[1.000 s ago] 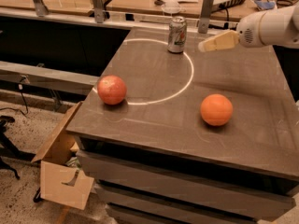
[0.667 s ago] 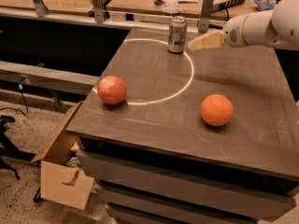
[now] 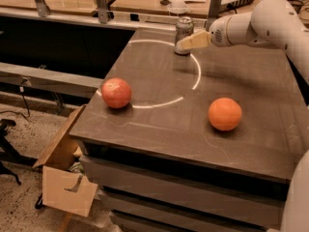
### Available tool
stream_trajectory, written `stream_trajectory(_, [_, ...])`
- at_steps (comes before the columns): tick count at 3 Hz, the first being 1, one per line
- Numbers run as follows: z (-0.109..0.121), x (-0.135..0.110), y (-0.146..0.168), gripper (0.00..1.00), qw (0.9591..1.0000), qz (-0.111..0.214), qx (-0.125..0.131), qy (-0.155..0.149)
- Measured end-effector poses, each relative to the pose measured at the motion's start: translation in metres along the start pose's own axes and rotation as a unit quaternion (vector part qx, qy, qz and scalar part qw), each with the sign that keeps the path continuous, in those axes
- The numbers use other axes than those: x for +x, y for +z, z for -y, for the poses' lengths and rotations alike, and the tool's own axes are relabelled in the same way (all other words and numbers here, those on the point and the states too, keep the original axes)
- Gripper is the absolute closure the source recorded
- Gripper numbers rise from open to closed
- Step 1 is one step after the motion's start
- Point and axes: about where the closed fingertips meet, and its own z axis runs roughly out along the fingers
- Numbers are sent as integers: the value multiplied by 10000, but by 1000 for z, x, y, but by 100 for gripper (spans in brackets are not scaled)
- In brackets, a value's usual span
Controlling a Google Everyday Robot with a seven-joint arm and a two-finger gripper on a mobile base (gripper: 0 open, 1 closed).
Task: Move 7up can near apple
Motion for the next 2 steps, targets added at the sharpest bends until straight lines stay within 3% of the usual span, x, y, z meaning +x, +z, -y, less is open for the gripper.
stream_trajectory(1, [0,-7,28,0,10000,19,-84,-7])
stream_trajectory(2, [-5,-16,52,26,9995,112,-310,-5])
